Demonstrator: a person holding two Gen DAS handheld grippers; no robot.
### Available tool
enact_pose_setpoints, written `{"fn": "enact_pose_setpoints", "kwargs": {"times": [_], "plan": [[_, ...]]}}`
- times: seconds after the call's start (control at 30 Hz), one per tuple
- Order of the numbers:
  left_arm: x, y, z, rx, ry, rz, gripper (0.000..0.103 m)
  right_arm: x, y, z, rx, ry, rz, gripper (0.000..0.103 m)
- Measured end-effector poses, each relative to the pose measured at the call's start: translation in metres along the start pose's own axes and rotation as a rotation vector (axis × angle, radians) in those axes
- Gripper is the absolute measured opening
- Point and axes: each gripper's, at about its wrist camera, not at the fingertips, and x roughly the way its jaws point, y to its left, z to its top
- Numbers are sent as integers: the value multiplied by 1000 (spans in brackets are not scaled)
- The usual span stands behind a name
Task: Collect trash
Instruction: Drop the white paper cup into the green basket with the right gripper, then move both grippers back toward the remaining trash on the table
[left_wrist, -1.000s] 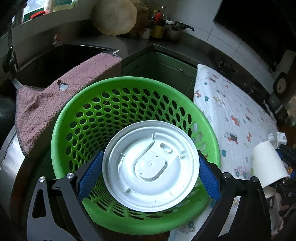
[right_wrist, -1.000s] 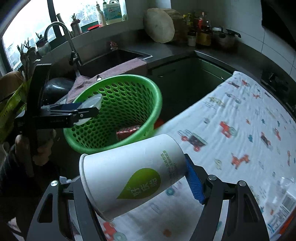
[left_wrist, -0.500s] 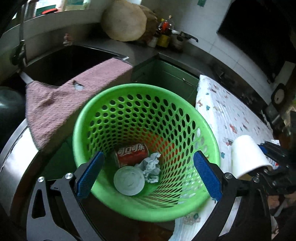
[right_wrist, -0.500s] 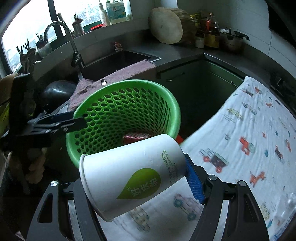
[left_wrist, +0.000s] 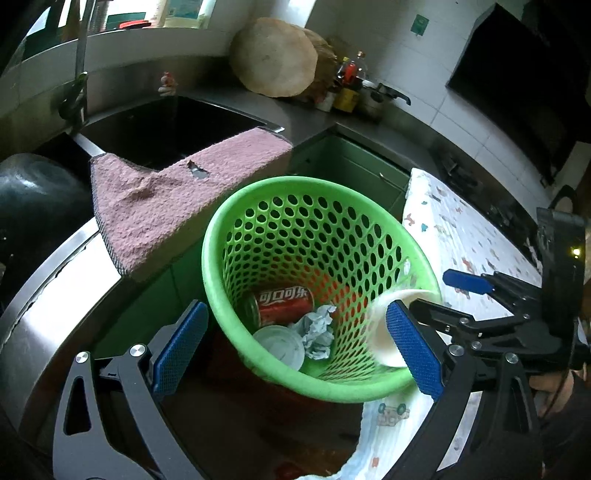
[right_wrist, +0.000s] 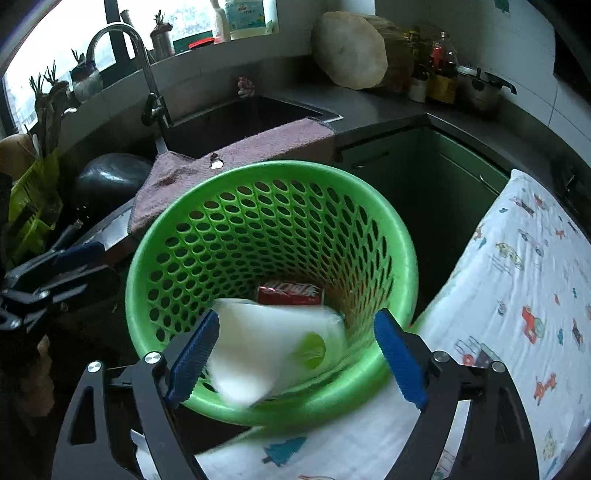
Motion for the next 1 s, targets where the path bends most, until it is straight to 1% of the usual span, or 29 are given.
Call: {"fn": "enact_pose_setpoints", "kwargs": {"times": [0.1,0.27,0.37,0.6,0.73,1.0], "plan": [[0,-1,-1,-1,1,2,96,-2,2,0,2,-3,10,83],[-5,-5,-4,7,-3,-3,96,-26,1,-10,-5,-21,7,83],[-9,-12,-6,20,-9,-7,96,-46,-1,-21,-20,-40,-26,84],[-16,-41,-14,67,-10,-34,96,-102,-19,-60,3,-73,-102,86],[-22,-62,-20,94,-12,-56,96,-134,-41,-91,42,-74,-158,86],[-26,-111,-33,155,3,-105,96,-192,-86,-144,106,-89,-243,86]]}}
